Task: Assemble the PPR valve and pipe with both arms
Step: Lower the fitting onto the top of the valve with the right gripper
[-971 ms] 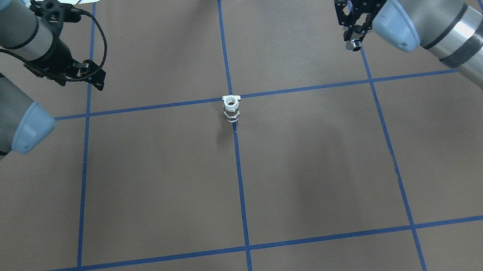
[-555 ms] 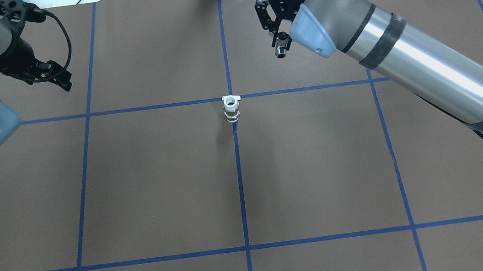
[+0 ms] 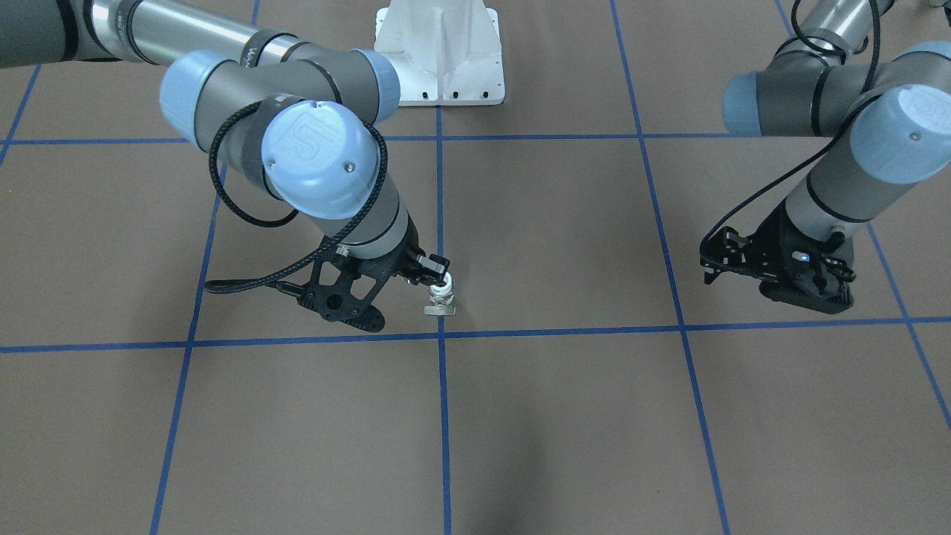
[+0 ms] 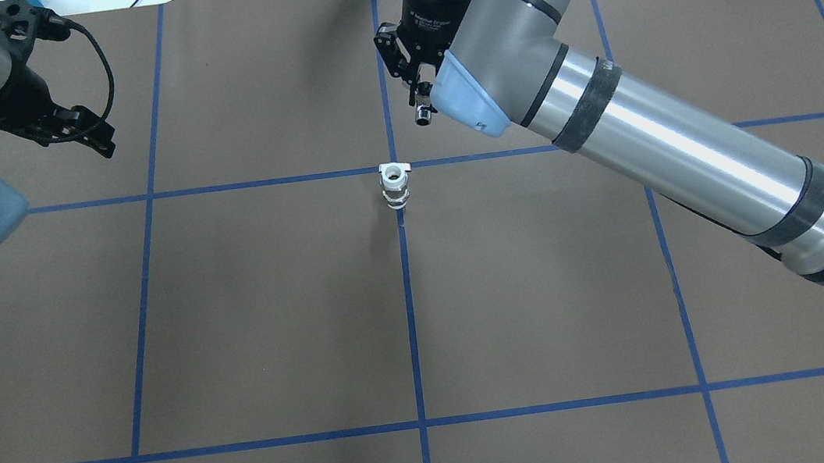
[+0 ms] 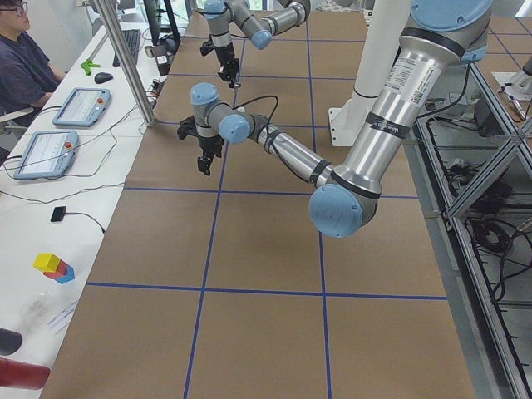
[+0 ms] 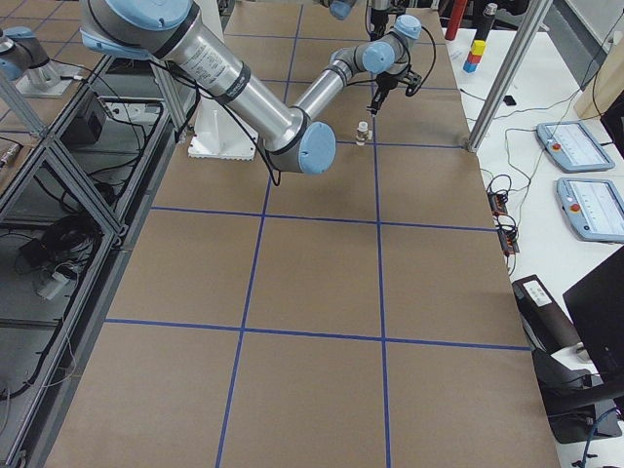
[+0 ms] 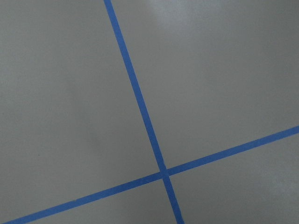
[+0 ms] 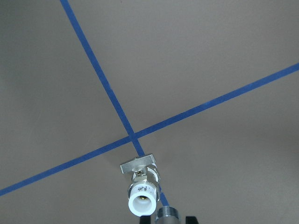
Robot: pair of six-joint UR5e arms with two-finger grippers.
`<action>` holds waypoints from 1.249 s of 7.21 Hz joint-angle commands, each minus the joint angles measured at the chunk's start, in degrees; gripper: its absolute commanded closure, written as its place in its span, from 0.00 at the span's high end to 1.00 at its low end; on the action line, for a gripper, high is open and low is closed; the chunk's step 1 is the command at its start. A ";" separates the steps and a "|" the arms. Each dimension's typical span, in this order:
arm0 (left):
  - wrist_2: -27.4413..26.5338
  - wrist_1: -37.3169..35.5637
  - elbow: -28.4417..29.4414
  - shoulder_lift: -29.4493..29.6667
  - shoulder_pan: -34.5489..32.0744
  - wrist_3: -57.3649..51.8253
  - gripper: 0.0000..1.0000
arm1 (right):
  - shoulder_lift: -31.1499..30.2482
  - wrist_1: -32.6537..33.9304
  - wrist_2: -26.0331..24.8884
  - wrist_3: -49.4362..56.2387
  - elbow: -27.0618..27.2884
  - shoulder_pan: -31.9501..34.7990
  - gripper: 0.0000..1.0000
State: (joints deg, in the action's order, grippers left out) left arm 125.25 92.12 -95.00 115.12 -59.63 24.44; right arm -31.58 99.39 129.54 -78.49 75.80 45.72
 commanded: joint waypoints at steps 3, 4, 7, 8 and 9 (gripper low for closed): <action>-0.09 -0.10 0.52 0.01 0.21 0.08 1.00 | 0.21 -2.52 -4.02 -2.37 -0.30 -3.87 0.00; -0.10 -0.10 0.69 0.01 0.21 0.00 1.00 | 0.03 -4.19 -5.25 -2.63 -1.00 -3.97 0.00; -0.10 -0.10 0.96 -0.07 0.21 0.00 1.00 | 0.21 -7.81 -5.61 -2.72 -3.56 -4.32 0.00; -0.10 -0.10 1.04 0.01 0.30 0.08 1.00 | 0.12 -7.89 -5.61 -2.72 -3.64 -4.67 0.00; -0.10 -0.01 1.30 0.01 0.39 0.00 1.00 | 0.21 -7.89 -5.61 -2.72 -3.73 -4.67 0.00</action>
State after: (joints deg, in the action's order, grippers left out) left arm 125.16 92.04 -93.92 115.11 -59.32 24.47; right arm -31.43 91.61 123.94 -81.20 72.23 41.18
